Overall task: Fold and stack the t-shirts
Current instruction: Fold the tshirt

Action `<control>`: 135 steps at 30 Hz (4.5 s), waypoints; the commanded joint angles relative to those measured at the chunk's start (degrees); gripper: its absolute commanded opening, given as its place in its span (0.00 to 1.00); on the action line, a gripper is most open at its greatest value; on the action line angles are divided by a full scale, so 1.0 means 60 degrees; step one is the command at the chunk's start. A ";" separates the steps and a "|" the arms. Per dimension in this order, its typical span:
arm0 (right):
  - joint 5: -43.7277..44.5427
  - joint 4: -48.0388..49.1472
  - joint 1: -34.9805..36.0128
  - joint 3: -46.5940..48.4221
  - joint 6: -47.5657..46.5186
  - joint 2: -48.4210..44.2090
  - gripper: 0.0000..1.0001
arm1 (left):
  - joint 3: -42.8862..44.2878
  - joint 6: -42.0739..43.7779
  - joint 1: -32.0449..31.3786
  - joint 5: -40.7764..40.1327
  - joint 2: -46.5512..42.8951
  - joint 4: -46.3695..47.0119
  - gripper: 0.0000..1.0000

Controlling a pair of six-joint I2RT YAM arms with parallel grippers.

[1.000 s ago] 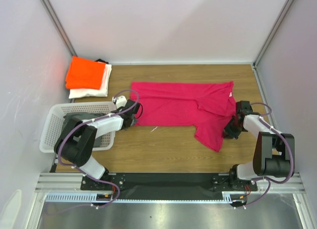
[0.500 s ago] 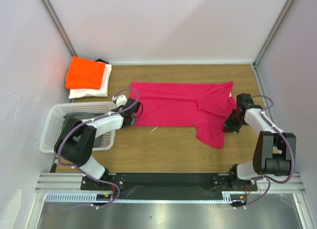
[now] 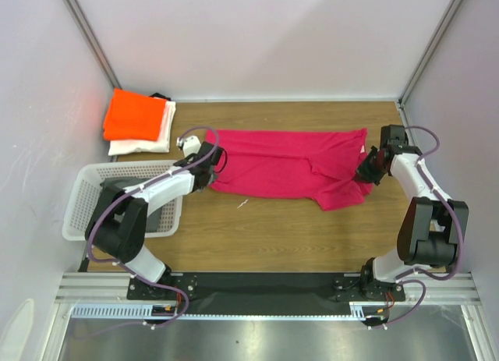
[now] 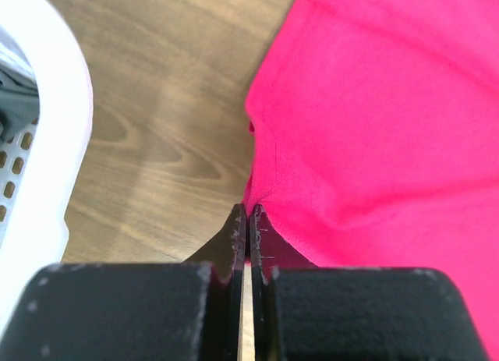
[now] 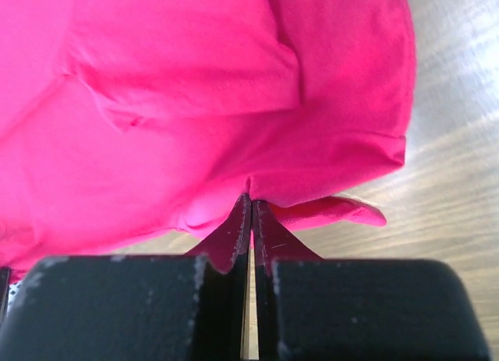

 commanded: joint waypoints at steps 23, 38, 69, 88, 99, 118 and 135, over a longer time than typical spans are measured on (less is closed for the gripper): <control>-0.0818 0.1092 -0.0644 0.3362 -0.0139 0.2534 0.00 | 0.2989 -0.1161 0.1278 0.0129 0.1828 -0.0805 0.00; -0.1170 0.1019 -0.0747 0.5588 -0.0403 0.4657 0.00 | 0.4879 -0.0179 0.1366 0.0012 0.3439 -0.0937 0.00; -0.1756 0.0755 -0.0791 0.7478 -0.1193 0.6520 0.20 | 0.5818 0.0772 0.1468 -0.0150 0.4525 -0.0557 0.36; -0.2606 0.0607 -0.0747 0.6414 -0.1019 0.4221 0.71 | 0.4165 0.0555 0.1410 0.2559 0.2195 0.1039 0.81; -0.2459 0.0565 -0.0776 0.5267 -0.1047 0.3458 0.73 | 0.4542 -0.1613 0.1439 0.2663 0.3542 0.0792 0.88; -0.2298 0.0418 -0.0996 0.5589 -0.1121 0.3663 0.74 | 0.7238 -0.3562 0.1849 0.1580 0.5768 0.0587 0.88; -0.2342 0.0329 -0.0982 0.5195 -0.1209 0.3590 0.75 | 0.5529 0.0757 0.1820 0.1432 0.3253 0.0821 0.88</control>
